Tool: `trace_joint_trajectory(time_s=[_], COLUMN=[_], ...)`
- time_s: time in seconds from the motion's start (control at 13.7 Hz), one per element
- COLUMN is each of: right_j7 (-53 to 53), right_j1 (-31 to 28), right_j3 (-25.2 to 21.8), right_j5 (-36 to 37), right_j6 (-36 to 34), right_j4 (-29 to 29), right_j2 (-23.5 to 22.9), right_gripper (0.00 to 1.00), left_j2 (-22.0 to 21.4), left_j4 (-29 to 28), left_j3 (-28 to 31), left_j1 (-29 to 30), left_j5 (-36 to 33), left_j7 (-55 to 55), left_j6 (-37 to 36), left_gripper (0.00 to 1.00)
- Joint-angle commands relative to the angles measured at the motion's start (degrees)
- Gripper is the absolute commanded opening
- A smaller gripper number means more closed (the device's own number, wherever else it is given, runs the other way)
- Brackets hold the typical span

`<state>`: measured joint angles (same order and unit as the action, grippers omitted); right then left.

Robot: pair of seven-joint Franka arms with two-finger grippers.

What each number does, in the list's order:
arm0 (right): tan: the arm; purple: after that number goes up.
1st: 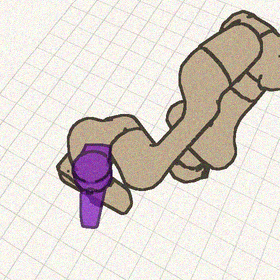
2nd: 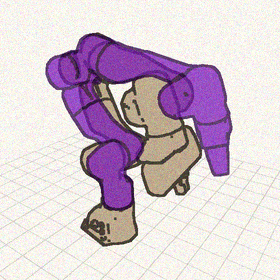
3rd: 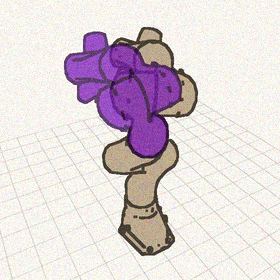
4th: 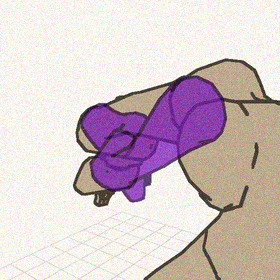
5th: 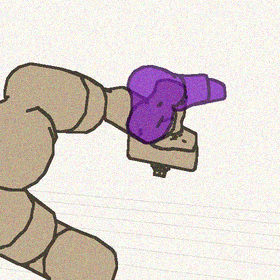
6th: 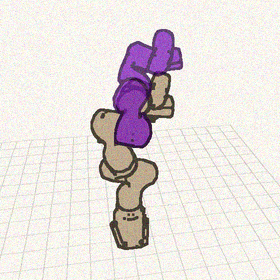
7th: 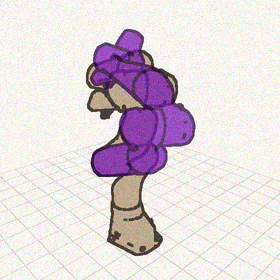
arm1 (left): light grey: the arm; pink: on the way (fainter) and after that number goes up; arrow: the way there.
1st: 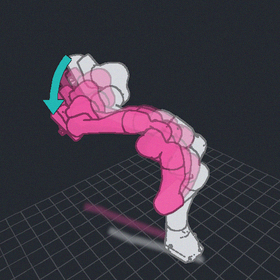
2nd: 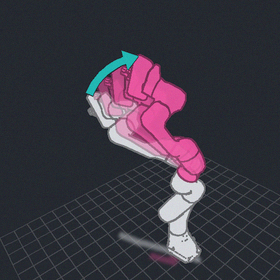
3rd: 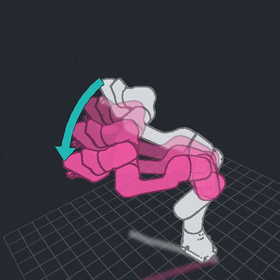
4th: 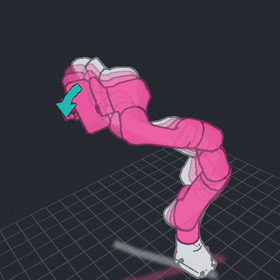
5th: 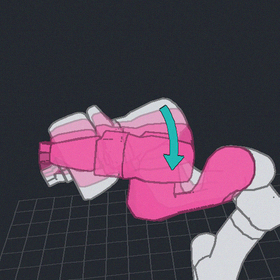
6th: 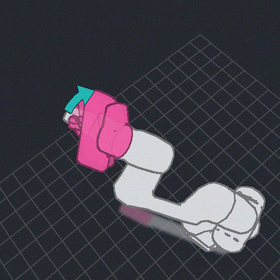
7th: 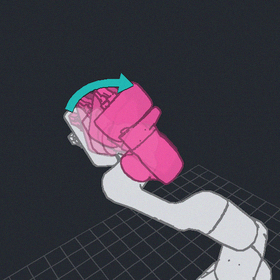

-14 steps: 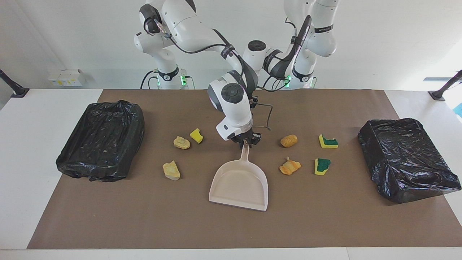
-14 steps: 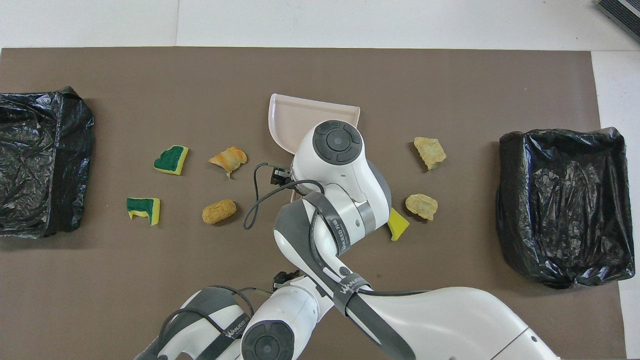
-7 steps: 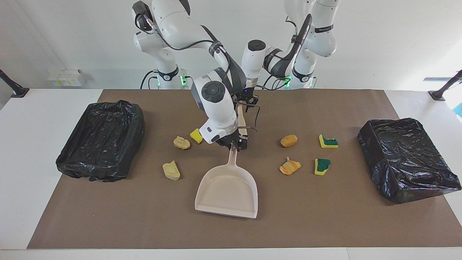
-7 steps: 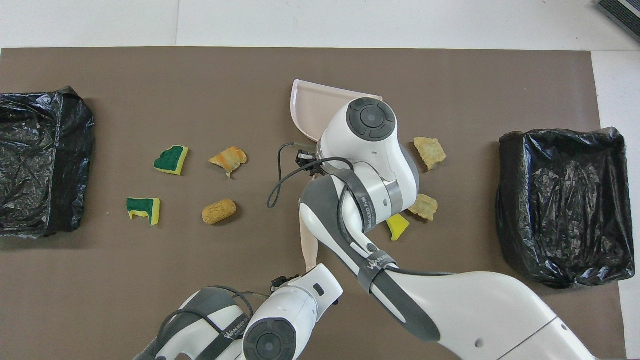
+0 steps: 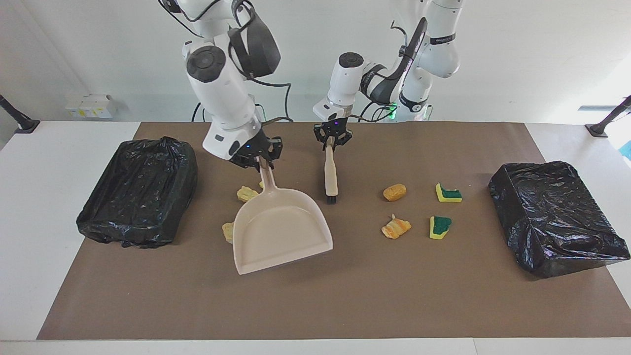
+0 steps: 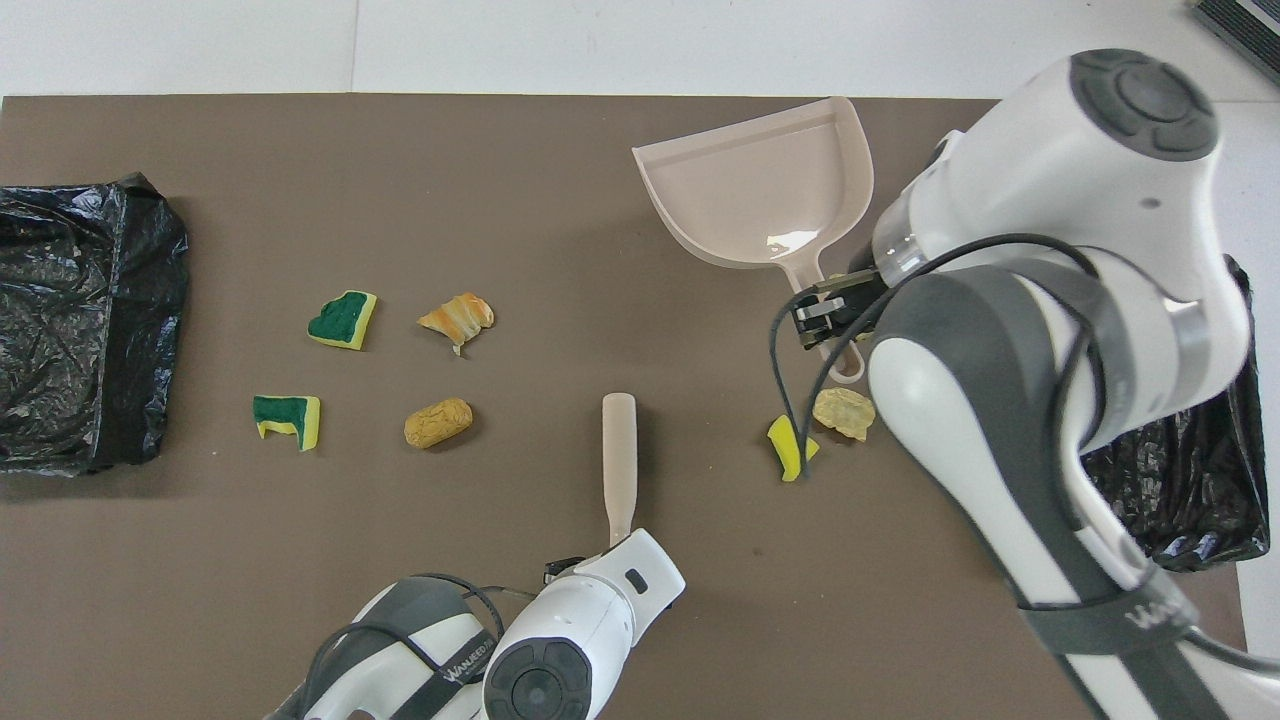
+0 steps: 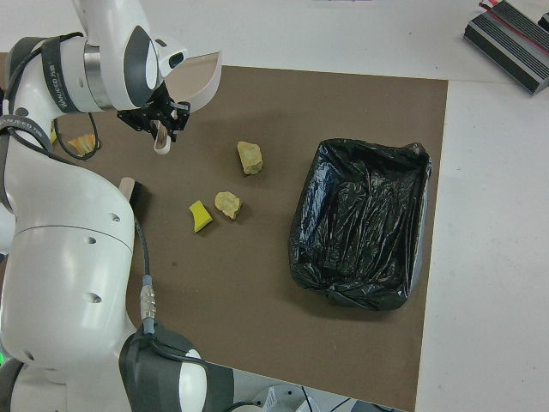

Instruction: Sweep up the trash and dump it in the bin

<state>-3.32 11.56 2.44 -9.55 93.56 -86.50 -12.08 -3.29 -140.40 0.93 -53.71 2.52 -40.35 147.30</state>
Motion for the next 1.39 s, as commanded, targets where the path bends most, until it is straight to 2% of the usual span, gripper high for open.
trace_joint_trajectory(time_s=[0.0,0.22,0.37,0.51,0.73,0.81,0.88,1.03,1.32], right_j7=[-18.8,-31.0,-38.1,-41.0,-45.8,-46.5,-48.0,-46.7,-42.8], right_j1=[-5.6,-6.0,-5.4,-4.8,-1.5,-0.5,-0.1,3.2,6.3], right_j3=[0.5,0.8,0.7,1.1,1.3,1.3,1.3,1.3,1.3], right_j5=[1.7,11.2,12.4,12.4,12.1,12.4,12.4,12.5,12.5], right_j6=[-3.5,-3.6,-2.9,-1.5,-1.3,0.6,5.8,10.4,15.1], right_j4=[-1.5,-1.7,-2.1,-4.3,-8.3,-9.2,-11.1,-13.8,-13.6], right_j2=[1.5,1.2,-0.1,-0.2,1.9,1.6,1.1,0.3,-3.1], right_gripper=[0.00,0.00,0.00,0.00,0.00,0.00,0.00,0.00,0.00], left_j2=[-0.9,-2.4,-2.5,-2.2,-1.5,-1.3,-0.8,-0.1,0.8], left_j4=[0.4,3.1,8.8,13.7,14.9,15.1,15.1,15.1,14.8], left_j3=[0.7,0.8,0.8,0.6,0.8,0.8,0.8,1.0,0.8], left_j1=[0.1,4.2,8.5,13.3,19.8,22.3,25.3,32.0,43.5], left_j5=[-0.8,-1.2,-1.3,-4.4,-8.2,-9.5,-10.3,-11.6,-11.6], left_j7=[-0.6,-0.3,-0.3,-0.2,0.9,1.8,3.4,11.0,25.4], left_j6=[-3.3,-9.0,-17.5,-24.4,-25.0,-24.6,-24.5,-24.0,-22.3], left_gripper=[0.00,0.00,0.00,0.00,0.00,0.00,0.00,0.00,0.00])
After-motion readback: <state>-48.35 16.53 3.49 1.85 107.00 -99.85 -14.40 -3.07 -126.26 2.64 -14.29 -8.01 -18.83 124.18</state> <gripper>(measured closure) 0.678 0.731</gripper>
